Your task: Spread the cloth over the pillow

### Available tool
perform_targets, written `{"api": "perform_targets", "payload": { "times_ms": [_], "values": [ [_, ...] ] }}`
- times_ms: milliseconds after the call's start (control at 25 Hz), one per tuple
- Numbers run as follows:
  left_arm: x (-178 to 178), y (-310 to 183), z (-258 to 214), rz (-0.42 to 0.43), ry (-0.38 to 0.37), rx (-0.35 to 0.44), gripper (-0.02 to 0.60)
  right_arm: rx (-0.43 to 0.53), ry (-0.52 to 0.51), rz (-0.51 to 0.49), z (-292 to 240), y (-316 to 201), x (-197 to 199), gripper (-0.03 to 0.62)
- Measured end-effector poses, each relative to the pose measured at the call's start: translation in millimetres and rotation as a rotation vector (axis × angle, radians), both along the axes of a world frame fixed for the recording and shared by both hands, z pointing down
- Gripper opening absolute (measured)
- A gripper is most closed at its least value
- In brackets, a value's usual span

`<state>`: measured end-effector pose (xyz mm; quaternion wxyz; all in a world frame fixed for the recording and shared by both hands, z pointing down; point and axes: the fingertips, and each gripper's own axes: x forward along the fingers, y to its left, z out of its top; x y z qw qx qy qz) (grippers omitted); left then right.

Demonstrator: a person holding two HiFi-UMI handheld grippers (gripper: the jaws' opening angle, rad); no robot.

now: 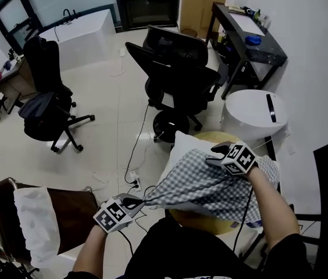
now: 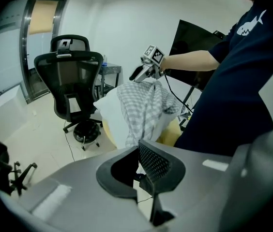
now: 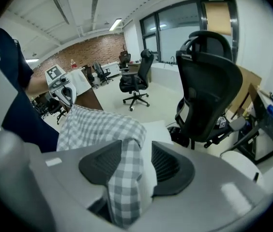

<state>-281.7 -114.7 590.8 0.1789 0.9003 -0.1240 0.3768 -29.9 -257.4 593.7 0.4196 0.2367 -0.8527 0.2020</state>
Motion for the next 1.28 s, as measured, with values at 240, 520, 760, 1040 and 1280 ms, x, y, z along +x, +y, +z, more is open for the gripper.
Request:
{"api": "perform_targets", "payload": {
  "times_ms": [240, 520, 760, 1040, 1280],
  "values": [
    [9, 0, 11, 0.019, 0.004, -0.031, 0.000, -0.006, 0.057, -0.016, 11, 9, -3, 0.029],
    [-22, -43, 2, -0.049, -0.103, 0.074, 0.038, 0.224, 0.073, -0.116, -59, 29, -28, 0.020],
    [24, -72, -67, 0.007, 0.048, 0.241, 0.067, 0.397, 0.069, -0.236, -113, 78, -63, 0.020],
    [120, -64, -101, 0.111, 0.353, 0.099, 0.219, 0.476, 0.107, -0.338, -103, 131, -91, 0.020],
    [136, -47, -93, 0.068, 0.498, -0.261, 0.218, 0.524, 0.142, -0.439, -87, 159, -97, 0.020]
  ]
}}
